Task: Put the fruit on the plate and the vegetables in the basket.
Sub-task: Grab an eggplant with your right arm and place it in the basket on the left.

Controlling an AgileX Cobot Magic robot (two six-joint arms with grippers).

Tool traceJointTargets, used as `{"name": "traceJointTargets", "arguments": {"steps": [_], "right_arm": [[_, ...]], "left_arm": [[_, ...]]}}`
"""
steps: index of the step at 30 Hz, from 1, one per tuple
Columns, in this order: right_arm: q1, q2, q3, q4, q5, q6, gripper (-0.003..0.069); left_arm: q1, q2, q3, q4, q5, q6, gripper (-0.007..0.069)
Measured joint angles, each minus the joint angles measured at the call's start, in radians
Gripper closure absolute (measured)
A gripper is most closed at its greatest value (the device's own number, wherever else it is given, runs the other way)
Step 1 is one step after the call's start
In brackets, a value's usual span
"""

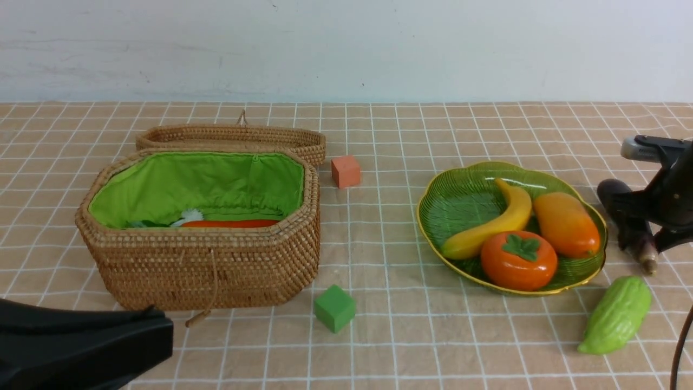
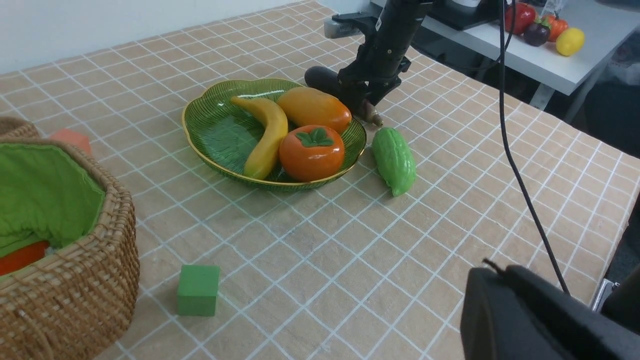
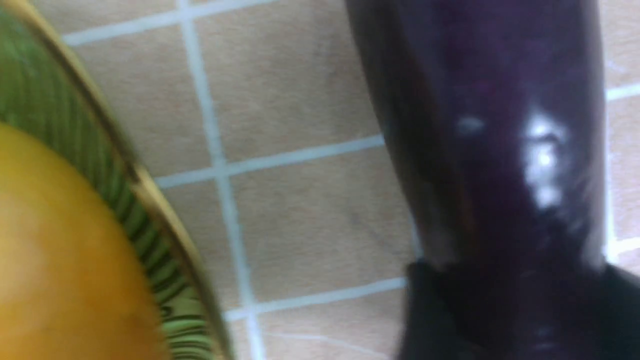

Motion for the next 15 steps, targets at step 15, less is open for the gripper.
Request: {"name": "traceJointTargets", "arguments": {"steps": [15], "right_arm": [[0.294, -0.445, 0.006, 0.315, 0.047, -0.301, 0.0368]], "left_arm": [[0.000, 0.000, 0.000, 0.377, -0.011, -0.328, 0.0617]]}}
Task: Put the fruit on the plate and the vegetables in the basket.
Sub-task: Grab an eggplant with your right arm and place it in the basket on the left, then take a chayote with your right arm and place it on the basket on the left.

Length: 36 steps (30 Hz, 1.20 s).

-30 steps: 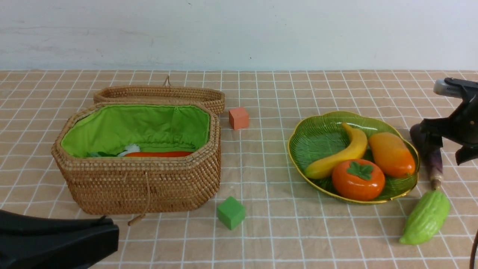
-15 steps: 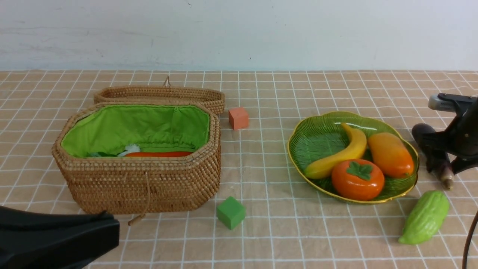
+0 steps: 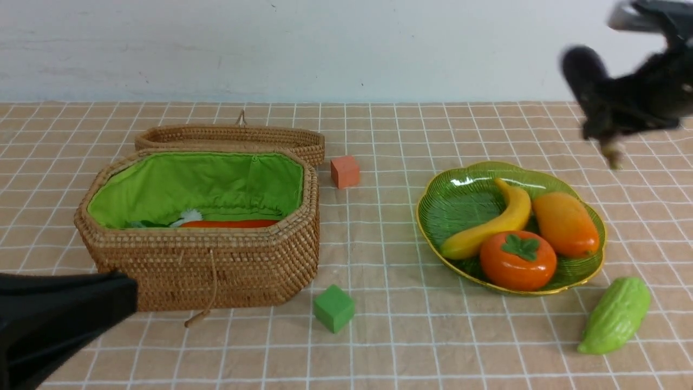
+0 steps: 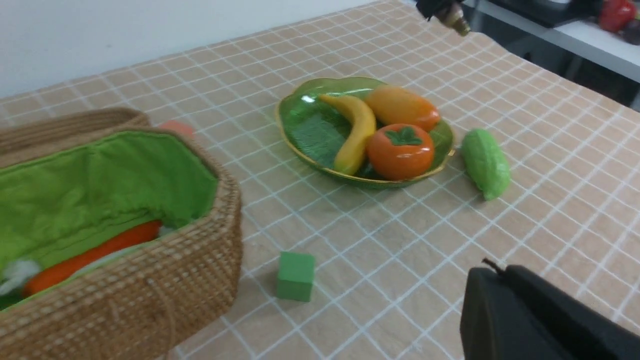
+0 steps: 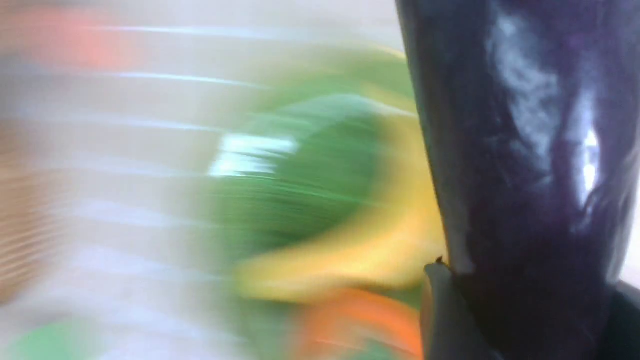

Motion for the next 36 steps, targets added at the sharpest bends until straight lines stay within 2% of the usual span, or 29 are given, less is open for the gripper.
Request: {"name": "traceJointTargets", "arguments": {"steps": [1, 2, 3, 7, 9, 14, 17, 20, 21, 23, 24, 25, 27, 28, 29, 30, 32, 34, 35, 36], "right_arm": [[0.073, -0.008, -0.005, 0.072, -0.023, -0.109, 0.0368], [0.102, -0.008, -0.007, 0.101, -0.033, -0.152, 0.0368], [0.216, 0.004, -0.018, 0.206, -0.073, -0.310, 0.0368], [0.415, 0.099, -0.070, 0.368, -0.184, -0.541, 0.0368], [0.500, 0.181, -0.122, 0.403, -0.266, -0.620, 0.0368], [0.568, 0.314, -0.188, 0.384, -0.374, -0.718, 0.0355], [0.574, 0.354, -0.194, 0.366, -0.400, -0.713, 0.0230], [0.569, 0.346, -0.197, 0.342, -0.383, -0.660, 0.0064], [0.562, 0.320, -0.197, 0.317, -0.345, -0.599, 0.0019], [0.551, 0.292, -0.197, 0.282, -0.302, -0.537, -0.0003], [0.529, 0.221, -0.197, 0.220, -0.200, -0.380, -0.0004], [0.519, 0.184, -0.198, 0.183, -0.143, -0.316, 0.0003], [0.479, 0.087, -0.205, 0.054, 0.017, -0.064, 0.0060], [0.475, 0.068, -0.206, 0.041, 0.051, -0.021, 0.0067], [0.441, 0.001, -0.209, -0.089, 0.187, 0.128, 0.0148], [0.438, -0.013, -0.209, -0.104, 0.217, 0.159, 0.0159], [0.399, -0.083, -0.197, -0.296, 0.321, 0.312, 0.0324], [0.390, -0.105, -0.184, -0.340, 0.331, 0.347, 0.0375], [0.371, -0.139, -0.141, -0.414, 0.337, 0.404, 0.0471], [0.356, -0.168, -0.100, -0.448, 0.337, 0.442, 0.0524]], "left_arm": [[0.000, 0.000, 0.000, 0.087, 0.009, -0.097, 0.0617], [0.000, 0.000, 0.000, 0.117, 0.013, -0.130, 0.0617], [0.000, 0.000, 0.000, 0.228, 0.036, -0.255, 0.0617], [0.000, 0.000, 0.000, 0.412, 0.088, -0.473, 0.0617], [0.000, 0.000, 0.000, 0.457, 0.100, -0.530, 0.0617], [0.000, 0.000, 0.000, 0.465, 0.103, -0.549, 0.0617], [0.000, 0.000, 0.000, 0.465, 0.103, -0.549, 0.0617], [0.000, 0.000, 0.000, 0.464, 0.103, -0.537, 0.0617], [0.000, 0.000, 0.000, 0.464, 0.102, -0.522, 0.0617], [0.000, 0.000, 0.000, 0.462, 0.101, -0.507, 0.0617], [0.000, 0.000, 0.000, 0.445, 0.095, -0.471, 0.0617], [0.000, 0.000, 0.000, 0.434, 0.089, -0.456, 0.0617], [0.000, 0.000, 0.000, 0.371, 0.069, -0.386, 0.0617], [0.000, 0.000, 0.000, 0.355, 0.064, -0.371, 0.0617], [0.000, 0.000, 0.000, 0.282, 0.047, -0.303, 0.0617], [0.000, 0.000, 0.000, 0.272, 0.046, -0.293, 0.0617], [0.000, 0.000, 0.000, 0.133, 0.032, -0.161, 0.0617], [0.000, 0.000, 0.000, 0.077, 0.032, -0.107, 0.0617], [0.000, 0.000, 0.000, -0.007, 0.032, -0.023, 0.0617], [0.000, 0.000, 0.000, -0.055, 0.032, 0.029, 0.0617]]}}
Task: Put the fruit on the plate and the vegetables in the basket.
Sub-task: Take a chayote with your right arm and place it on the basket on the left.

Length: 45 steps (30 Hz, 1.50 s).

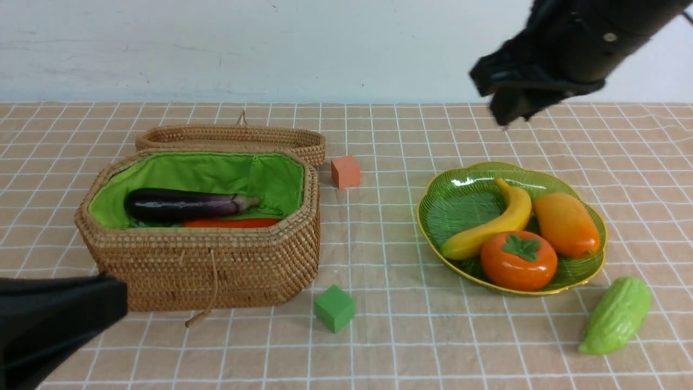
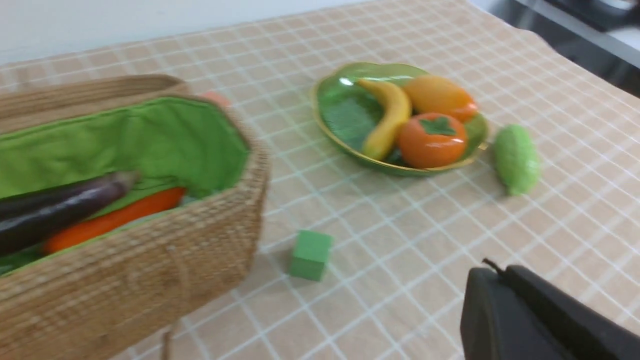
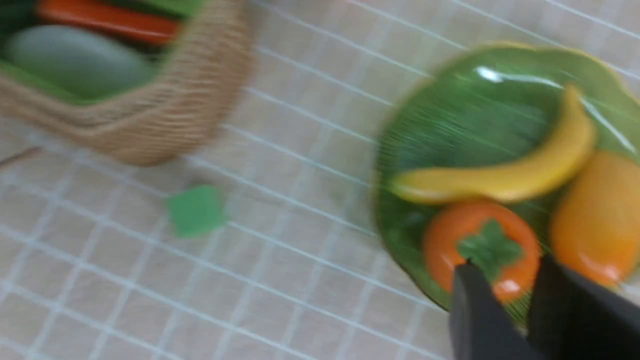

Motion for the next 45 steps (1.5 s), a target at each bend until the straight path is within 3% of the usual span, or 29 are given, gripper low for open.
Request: {"name": "traceJointTargets", "arguments": {"steps": [1, 3, 4, 8, 13, 14, 17, 19, 21, 26, 30, 37, 40, 45], "right_arm": [[-0.024, -0.041, 0.065, -0.034, 0.000, 0.051, 0.0576], [-0.052, -0.077, 0.129, -0.060, 0.000, 0.100, 0.0607], [-0.123, -0.140, 0.262, -0.099, 0.000, 0.198, 0.0632], [-0.275, -0.207, 0.505, -0.113, -0.048, 0.348, 0.0588], [-0.428, -0.146, 0.781, 0.048, -0.346, 0.389, 0.0324], [-0.435, -0.136, 0.786, 0.048, -0.369, 0.386, 0.0312], [-0.468, -0.042, 0.821, 0.120, -0.511, 0.327, 0.0144], [-0.470, 0.028, 0.821, 0.153, -0.580, 0.293, 0.0079], [-0.470, 0.081, 0.821, 0.178, -0.620, 0.279, 0.0060], [-0.470, 0.167, 0.820, 0.188, -0.663, 0.258, 0.0090], [-0.470, 0.166, 0.816, 0.186, -0.631, 0.194, 0.0235], [-0.447, -0.016, 0.728, 0.204, -0.370, 0.132, 0.0229], [-0.347, -0.117, 0.568, 0.258, -0.324, 0.060, 0.0229], [-0.124, -0.051, 0.244, 0.378, -0.311, -0.141, 0.0229]], "left_arm": [[0.000, 0.000, 0.000, -0.052, 0.000, 0.061, 0.0617], [0.000, 0.000, 0.000, -0.090, 0.000, 0.109, 0.0617], [0.000, 0.000, 0.000, -0.144, 0.000, 0.183, 0.0617], [0.000, 0.000, 0.000, -0.210, 0.000, 0.269, 0.0617], [0.000, 0.000, 0.000, -0.227, 0.008, 0.301, 0.0617], [0.000, 0.000, 0.000, -0.227, 0.008, 0.301, 0.0617], [0.000, 0.000, 0.000, -0.230, 0.011, 0.302, 0.0617], [0.000, 0.000, 0.000, -0.230, 0.011, 0.302, 0.0617], [0.000, 0.000, 0.000, -0.230, 0.014, 0.302, 0.0617], [0.000, 0.000, 0.000, -0.230, 0.020, 0.304, 0.0617], [0.000, 0.000, 0.000, -0.230, 0.024, 0.304, 0.0617], [0.000, 0.000, 0.000, -0.225, 0.024, 0.285, 0.0617], [0.000, 0.000, 0.000, -0.136, 0.019, 0.194, 0.0617], [0.000, 0.000, 0.000, 0.119, 0.021, -0.091, 0.0617]]}}
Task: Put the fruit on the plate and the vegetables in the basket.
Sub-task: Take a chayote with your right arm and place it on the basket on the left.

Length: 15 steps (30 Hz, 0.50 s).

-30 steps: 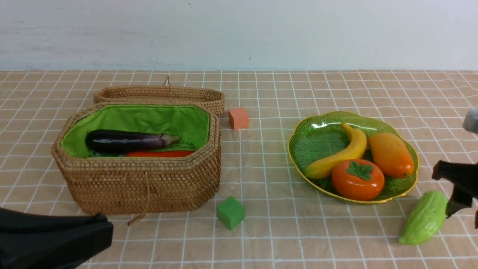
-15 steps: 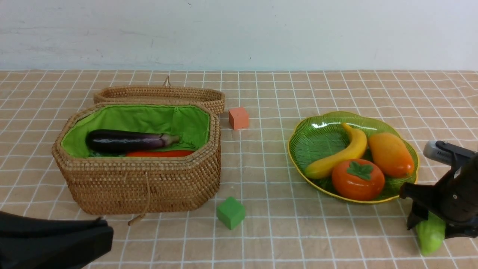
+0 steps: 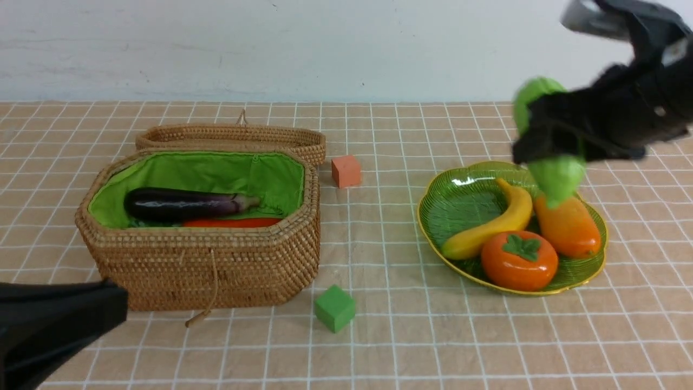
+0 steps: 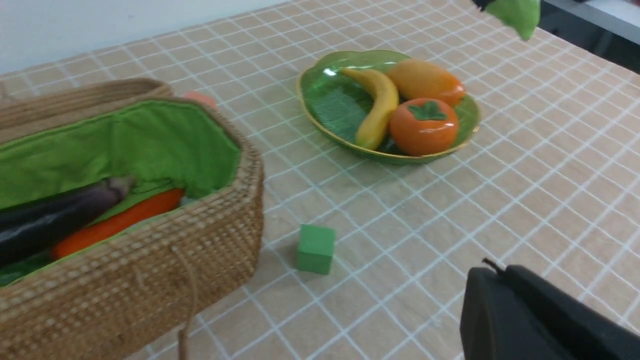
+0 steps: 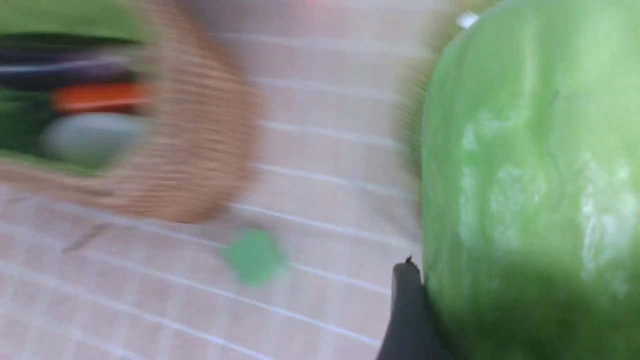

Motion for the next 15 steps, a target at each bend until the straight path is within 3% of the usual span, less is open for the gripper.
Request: {"name": "traceJointTargets", "arguments": {"steps": [6, 10, 15], "right_arm": [[0.217, 0.292, -0.401, 0.122, -0.024, -0.295, 0.0229], [0.298, 0.513, -0.600, 0.160, -0.068, -0.445, 0.0229], [0.352, 0.718, -0.767, 0.146, -0.087, -0.524, 0.0208]], "left_arm": [[0.000, 0.000, 0.000, 0.268, 0.037, -0.341, 0.0617], [0.000, 0.000, 0.000, 0.330, 0.046, -0.420, 0.0617], [0.000, 0.000, 0.000, 0.336, 0.047, -0.432, 0.0617]]}}
